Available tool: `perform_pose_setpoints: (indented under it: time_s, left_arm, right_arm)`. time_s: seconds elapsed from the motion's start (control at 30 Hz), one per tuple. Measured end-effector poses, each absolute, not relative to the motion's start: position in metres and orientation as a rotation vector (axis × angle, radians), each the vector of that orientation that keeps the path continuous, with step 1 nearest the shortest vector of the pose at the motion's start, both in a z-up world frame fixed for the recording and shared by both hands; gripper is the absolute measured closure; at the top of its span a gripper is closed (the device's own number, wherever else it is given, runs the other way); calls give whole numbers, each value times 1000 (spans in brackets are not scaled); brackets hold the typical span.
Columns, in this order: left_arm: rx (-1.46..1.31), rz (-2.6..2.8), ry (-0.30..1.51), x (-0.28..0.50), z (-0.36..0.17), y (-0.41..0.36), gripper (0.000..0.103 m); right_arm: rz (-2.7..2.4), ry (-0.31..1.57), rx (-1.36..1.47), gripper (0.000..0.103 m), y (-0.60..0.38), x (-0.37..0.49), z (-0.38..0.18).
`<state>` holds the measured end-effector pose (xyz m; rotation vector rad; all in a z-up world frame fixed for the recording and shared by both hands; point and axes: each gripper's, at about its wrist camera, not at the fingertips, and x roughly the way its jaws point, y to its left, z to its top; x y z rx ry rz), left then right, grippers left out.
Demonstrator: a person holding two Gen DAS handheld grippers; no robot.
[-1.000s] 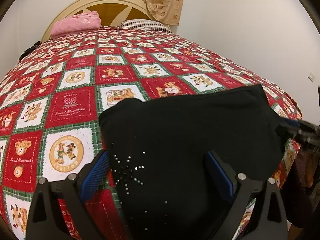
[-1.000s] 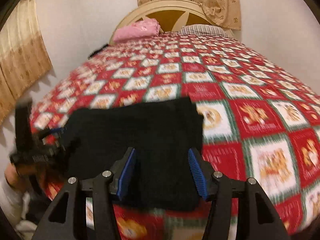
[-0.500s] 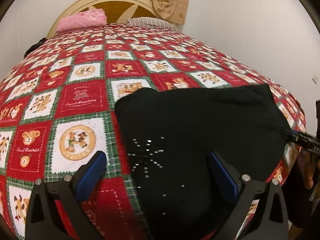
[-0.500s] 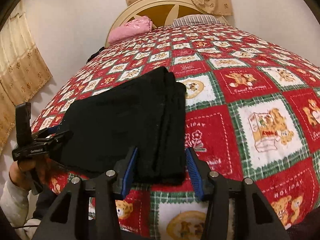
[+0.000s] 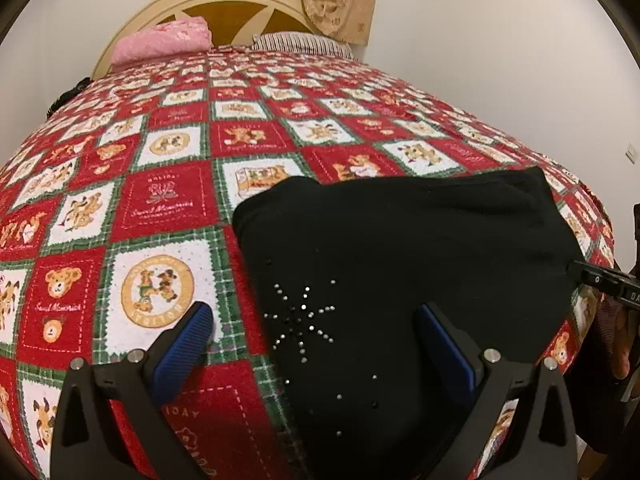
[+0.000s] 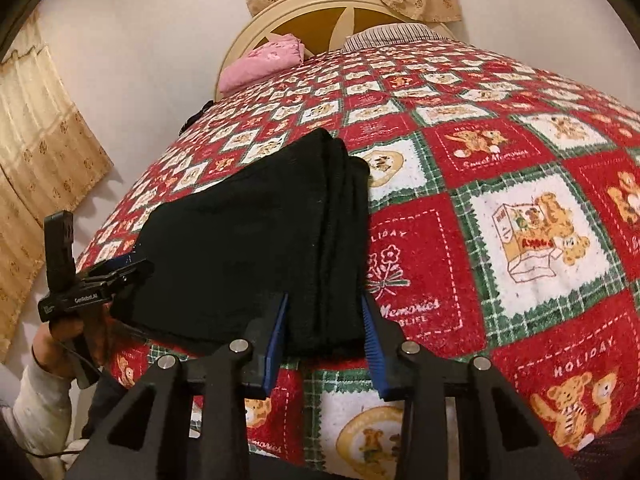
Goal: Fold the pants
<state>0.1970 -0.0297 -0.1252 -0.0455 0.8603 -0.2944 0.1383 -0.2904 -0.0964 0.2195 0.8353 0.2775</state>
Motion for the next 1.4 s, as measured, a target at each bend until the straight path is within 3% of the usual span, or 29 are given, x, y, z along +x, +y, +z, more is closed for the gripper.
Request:
perform_pose_setpoints:
  time_s: [0.1,0.3,0.43,0.53,1.17,1.4]
  left_arm:
    - [-56,-303,892,203,-130,-29,0]
    - [-57,-311,907,205,-132,-29,0]
    - [-56,-313,919,206,-133,-29,0]
    - [-66,-326,932,208,-135,-27,0]
    - [-81,-372,933,216,-133,-27,0]
    - [-125,-397,908,213,-131,-21,3]
  right_arm:
    - [280,842,224,65,-290,142,-95]
    - [288,825,259,49,-301,141,-87]
    - [264,801,255,47,-306,149,-75]
    - [278,809,289,38,-313,166,-74]
    - [362,834,329,39,-299,208,-98]
    - [403,834,399,60,-310,204,-97]
